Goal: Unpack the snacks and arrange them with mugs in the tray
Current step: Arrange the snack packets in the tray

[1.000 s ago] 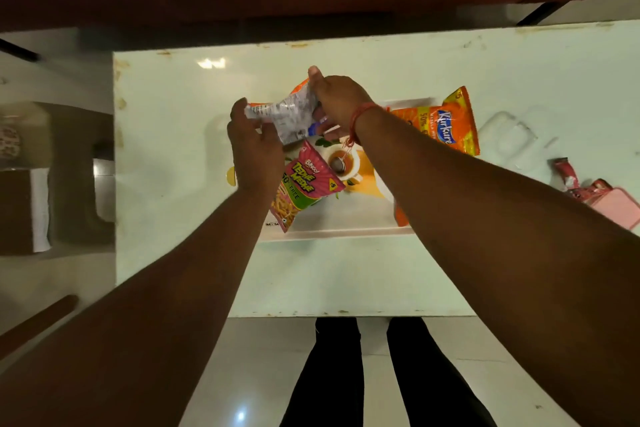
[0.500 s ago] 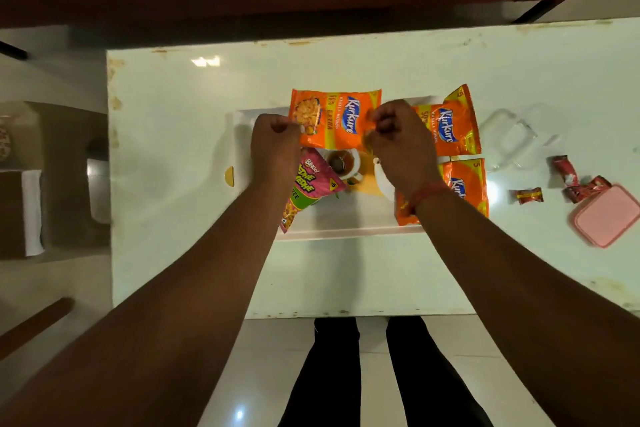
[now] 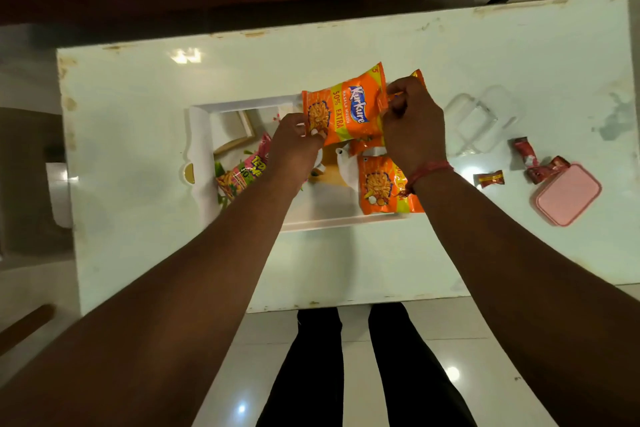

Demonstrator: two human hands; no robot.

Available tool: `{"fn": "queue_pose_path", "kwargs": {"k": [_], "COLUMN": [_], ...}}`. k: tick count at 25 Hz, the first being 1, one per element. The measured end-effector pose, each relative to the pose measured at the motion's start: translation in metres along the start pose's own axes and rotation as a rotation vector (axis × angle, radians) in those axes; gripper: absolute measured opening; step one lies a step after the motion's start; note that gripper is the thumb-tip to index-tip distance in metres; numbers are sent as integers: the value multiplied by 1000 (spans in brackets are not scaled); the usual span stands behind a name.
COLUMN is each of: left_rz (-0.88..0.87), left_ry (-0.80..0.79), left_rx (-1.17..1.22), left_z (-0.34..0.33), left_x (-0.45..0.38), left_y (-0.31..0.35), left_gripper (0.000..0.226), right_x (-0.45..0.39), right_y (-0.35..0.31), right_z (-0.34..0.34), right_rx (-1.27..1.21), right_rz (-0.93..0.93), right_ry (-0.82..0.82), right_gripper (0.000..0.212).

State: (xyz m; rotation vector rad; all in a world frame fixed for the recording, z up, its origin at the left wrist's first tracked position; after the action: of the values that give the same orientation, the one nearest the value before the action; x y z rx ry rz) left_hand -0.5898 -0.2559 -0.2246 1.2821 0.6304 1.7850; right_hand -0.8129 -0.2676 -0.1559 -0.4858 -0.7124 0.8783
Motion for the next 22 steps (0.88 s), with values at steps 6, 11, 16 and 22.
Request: {"fn": "queue_pose_path", "kwargs": {"k": [6, 11, 16, 22], "left_rz": [-15, -37, -165, -355], "left_ry": [-107, -139, -38, 370], "left_rx": [-77, -183, -202, -13], "left_z": [-24, -25, -14, 76], "left_x": [2, -3, 0, 33], "left_y": [11, 11, 22, 14], "left_gripper": [37, 24, 38, 30], "right_x": [1, 8, 26, 95], "right_y": [12, 25, 13, -16], "right_z": [1, -1, 16, -57], "right_rx": [12, -16, 46, 119], "right_rz": [-8, -49, 61, 214], "right_ry": [-25, -68, 99, -201], "right_gripper": [30, 32, 35, 30]}}
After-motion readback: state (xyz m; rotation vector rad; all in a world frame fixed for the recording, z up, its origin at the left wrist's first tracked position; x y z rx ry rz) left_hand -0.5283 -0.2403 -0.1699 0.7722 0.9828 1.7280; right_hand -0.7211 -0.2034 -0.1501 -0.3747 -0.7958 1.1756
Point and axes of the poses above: each hand's wrist, its own x-axis away from the middle knuckle, its own z-axis out of the back of the hand, y = z × x, the point moved 10 cm from there along -x, towards the middle knuckle, and after that the axes turned 12 degrees about -z, right-handed, at the moved point
